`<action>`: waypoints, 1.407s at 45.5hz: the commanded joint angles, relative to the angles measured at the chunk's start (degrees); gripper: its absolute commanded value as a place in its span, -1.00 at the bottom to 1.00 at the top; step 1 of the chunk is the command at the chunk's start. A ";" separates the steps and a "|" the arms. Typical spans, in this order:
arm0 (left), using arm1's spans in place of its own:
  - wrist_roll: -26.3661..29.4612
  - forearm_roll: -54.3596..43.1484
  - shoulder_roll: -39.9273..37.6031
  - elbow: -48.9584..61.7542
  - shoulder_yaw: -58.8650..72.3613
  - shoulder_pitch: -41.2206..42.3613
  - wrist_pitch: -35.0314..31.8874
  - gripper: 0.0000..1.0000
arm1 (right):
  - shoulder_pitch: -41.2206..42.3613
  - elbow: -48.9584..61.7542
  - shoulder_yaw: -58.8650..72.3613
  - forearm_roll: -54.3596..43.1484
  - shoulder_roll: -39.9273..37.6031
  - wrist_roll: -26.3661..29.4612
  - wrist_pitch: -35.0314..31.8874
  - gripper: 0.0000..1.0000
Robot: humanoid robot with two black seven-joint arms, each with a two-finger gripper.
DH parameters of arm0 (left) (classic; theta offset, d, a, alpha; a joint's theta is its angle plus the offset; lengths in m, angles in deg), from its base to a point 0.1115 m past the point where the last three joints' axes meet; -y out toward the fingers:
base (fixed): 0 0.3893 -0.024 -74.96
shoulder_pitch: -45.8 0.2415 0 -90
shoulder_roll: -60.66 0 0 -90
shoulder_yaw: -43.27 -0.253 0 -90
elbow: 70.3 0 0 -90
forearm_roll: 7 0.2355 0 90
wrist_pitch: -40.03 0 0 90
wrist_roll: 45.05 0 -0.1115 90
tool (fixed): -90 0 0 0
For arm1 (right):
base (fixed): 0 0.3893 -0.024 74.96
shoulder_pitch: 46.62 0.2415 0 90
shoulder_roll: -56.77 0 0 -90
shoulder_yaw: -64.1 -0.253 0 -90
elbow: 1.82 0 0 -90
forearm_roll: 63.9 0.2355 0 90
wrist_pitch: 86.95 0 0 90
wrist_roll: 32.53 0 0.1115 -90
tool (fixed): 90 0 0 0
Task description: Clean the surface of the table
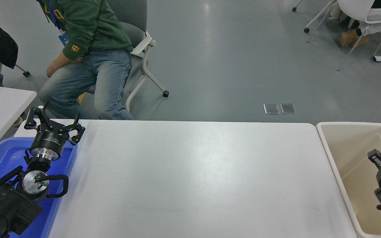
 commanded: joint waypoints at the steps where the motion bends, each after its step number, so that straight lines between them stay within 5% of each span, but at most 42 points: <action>1: 0.00 -0.01 0.00 -0.01 0.00 0.00 0.00 1.00 | 0.18 0.06 -2.57 0.06 -0.74 0.22 0.01 0.73; 18: 0.00 -0.01 0.00 -0.01 0.00 0.00 0.00 1.00 | 1.94 -5.12 -16.18 0.14 -5.66 0.22 -1.23 0.76; 34: 0.00 -0.01 0.00 0.08 0.00 0.00 0.00 1.00 | 2.56 -26.83 -41.15 -0.12 -12.95 -0.30 -1.14 0.96; 50: 0.00 -0.01 0.00 -0.01 0.00 0.00 0.00 1.00 | 0.97 -41.24 -45.10 -0.21 -14.01 -0.30 -1.23 0.96; 64: 0.00 -0.01 0.00 0.08 0.00 0.00 0.00 1.00 | -2.72 -49.43 -57.85 0.23 -13.22 -0.30 -14.66 0.96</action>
